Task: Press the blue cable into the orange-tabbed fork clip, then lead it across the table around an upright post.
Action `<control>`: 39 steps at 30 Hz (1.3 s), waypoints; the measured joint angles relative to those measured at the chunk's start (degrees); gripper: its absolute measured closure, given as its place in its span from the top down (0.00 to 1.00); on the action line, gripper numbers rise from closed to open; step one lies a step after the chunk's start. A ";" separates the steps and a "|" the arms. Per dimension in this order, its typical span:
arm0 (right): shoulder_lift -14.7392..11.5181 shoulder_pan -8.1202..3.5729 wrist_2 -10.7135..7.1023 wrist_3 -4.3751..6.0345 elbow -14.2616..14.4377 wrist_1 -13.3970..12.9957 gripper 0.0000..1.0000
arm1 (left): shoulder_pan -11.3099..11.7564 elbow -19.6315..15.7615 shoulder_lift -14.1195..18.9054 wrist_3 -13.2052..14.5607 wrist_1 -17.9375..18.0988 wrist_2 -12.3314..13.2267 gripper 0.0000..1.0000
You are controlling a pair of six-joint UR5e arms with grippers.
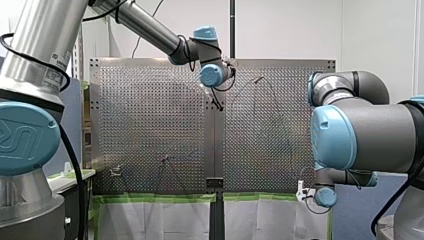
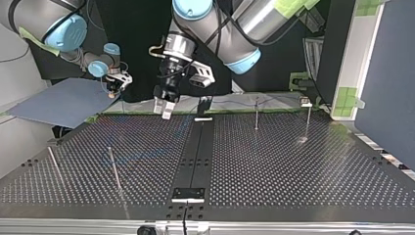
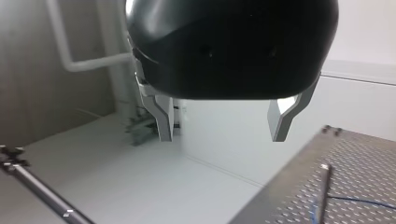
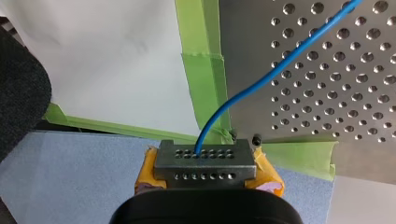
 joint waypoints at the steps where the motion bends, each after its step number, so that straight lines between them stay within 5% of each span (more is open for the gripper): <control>1: 0.00 0.06 0.00 -0.01 0.00 -0.01 0.00 | 0.00 -0.40 0.40 -0.39 0.42 -0.18 1.00; 7: 0.00 0.24 0.00 -0.07 0.00 0.02 0.00 | 0.03 -3.28 0.44 -0.66 3.28 -1.77 1.00; 21: 0.00 0.63 0.00 -0.12 0.00 0.02 0.00 | 0.19 -9.83 -0.42 5.31 9.85 -7.56 1.00; 32: 0.00 0.97 0.00 -0.12 0.00 0.02 0.00 | 1.33 -15.21 -1.08 4.49 15.04 -7.00 1.00; 39: -0.01 1.11 -0.01 -0.12 0.00 0.03 0.00 | 2.04 -18.29 -3.85 3.47 13.43 -6.53 1.00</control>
